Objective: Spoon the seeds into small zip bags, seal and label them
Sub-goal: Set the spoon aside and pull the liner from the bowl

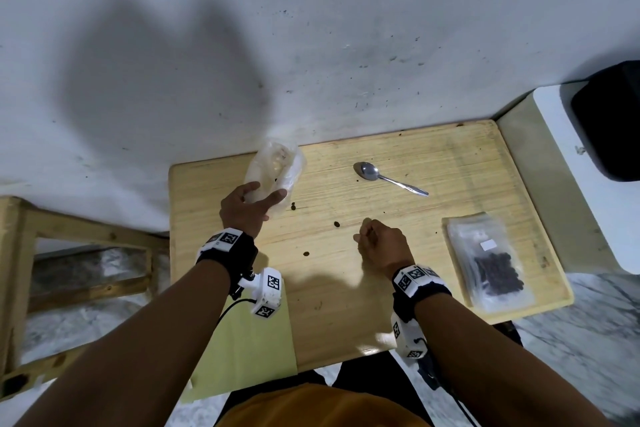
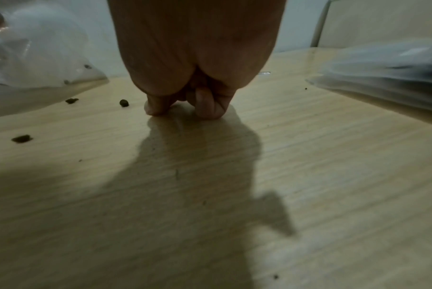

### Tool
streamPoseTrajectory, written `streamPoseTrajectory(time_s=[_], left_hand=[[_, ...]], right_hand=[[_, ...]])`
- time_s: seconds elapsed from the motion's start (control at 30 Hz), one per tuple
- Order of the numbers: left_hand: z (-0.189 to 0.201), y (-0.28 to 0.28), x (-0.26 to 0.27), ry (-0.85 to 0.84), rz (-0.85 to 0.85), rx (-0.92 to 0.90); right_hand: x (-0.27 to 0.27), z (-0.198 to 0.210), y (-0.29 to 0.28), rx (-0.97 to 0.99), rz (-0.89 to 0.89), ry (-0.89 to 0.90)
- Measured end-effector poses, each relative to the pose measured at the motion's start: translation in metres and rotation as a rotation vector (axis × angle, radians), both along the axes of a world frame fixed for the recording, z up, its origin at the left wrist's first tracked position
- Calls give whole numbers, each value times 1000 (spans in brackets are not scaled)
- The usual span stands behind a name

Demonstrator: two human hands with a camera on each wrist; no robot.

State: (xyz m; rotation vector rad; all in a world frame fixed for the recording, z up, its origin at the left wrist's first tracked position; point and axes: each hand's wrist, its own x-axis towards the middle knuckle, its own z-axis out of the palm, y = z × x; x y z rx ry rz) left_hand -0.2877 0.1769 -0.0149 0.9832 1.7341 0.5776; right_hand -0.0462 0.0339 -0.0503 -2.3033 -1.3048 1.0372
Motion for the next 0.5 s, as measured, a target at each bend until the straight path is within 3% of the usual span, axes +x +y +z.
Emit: streamPoseTrajectory(time_s=[0.13, 0.27, 0.37, 0.43, 0.5], left_hand=[[-1, -2, -3, -7, 5, -3], [0, -2, -5, -6, 9, -3], [0, -2, -7, -3, 23, 0], [-1, -2, -8, 2, 30, -3], [-2, -2, -10, 1, 36, -7]], right_hand=[[1, -1, 2, -8, -40, 32], [0, 10, 8, 6, -532, 620], [0, 18, 16, -15, -695, 929], [-1, 18, 23, -42, -684, 904], [-6, 16, 32, -54, -592, 710]])
